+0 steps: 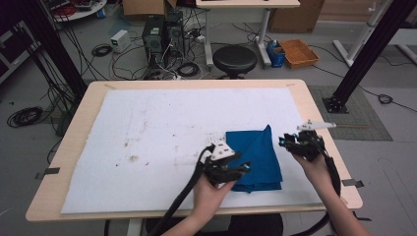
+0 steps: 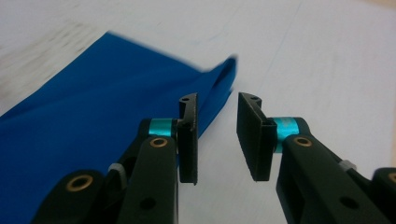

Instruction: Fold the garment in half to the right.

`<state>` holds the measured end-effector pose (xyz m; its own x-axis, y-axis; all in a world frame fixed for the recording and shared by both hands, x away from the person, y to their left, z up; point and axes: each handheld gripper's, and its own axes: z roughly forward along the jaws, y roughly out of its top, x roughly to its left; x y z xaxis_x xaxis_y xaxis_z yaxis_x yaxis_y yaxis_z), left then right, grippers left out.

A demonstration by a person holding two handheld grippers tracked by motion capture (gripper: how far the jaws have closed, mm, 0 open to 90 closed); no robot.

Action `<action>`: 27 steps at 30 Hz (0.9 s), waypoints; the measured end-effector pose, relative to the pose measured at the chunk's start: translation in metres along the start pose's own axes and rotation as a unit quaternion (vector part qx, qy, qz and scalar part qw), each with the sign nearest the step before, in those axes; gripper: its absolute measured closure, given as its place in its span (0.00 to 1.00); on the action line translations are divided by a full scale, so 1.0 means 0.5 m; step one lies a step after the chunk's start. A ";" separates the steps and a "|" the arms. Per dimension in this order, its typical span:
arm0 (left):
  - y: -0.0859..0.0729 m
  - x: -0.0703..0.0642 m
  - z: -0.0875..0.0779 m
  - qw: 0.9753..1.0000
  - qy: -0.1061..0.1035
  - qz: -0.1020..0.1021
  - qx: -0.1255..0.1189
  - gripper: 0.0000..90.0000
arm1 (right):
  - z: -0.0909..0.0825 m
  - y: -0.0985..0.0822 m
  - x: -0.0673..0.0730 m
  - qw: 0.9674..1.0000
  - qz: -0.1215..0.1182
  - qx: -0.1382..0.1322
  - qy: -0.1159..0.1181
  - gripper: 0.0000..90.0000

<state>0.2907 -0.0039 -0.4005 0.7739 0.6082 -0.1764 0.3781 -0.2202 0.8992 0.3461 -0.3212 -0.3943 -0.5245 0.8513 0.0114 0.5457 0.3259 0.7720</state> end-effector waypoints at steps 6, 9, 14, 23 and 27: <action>-0.027 0.069 -0.087 0.998 0.052 -0.022 -0.012 0.59 | -0.068 -0.101 0.057 0.998 0.046 0.002 0.048 0.70; -0.035 0.091 -0.116 0.997 0.066 -0.033 -0.019 0.59 | -0.069 -0.126 0.079 0.996 0.060 0.011 0.071 0.70; -0.040 0.099 -0.136 0.996 0.073 -0.038 -0.026 0.59 | -0.051 -0.148 0.087 0.994 0.055 0.049 0.080 0.98; -0.039 0.104 -0.136 0.996 0.070 -0.040 -0.023 0.59 | -0.089 -0.181 0.092 0.995 0.053 0.052 0.068 1.00; -0.039 0.103 -0.139 0.997 0.069 -0.041 -0.021 0.59 | -0.094 -0.186 0.092 0.996 0.042 0.054 0.059 0.99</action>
<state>0.2881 0.0847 -0.3996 0.6627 0.7228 -0.1960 0.4140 -0.1355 0.9001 0.2407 -0.3317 -0.4357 -0.5441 0.8251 0.1520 0.6543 0.3039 0.6924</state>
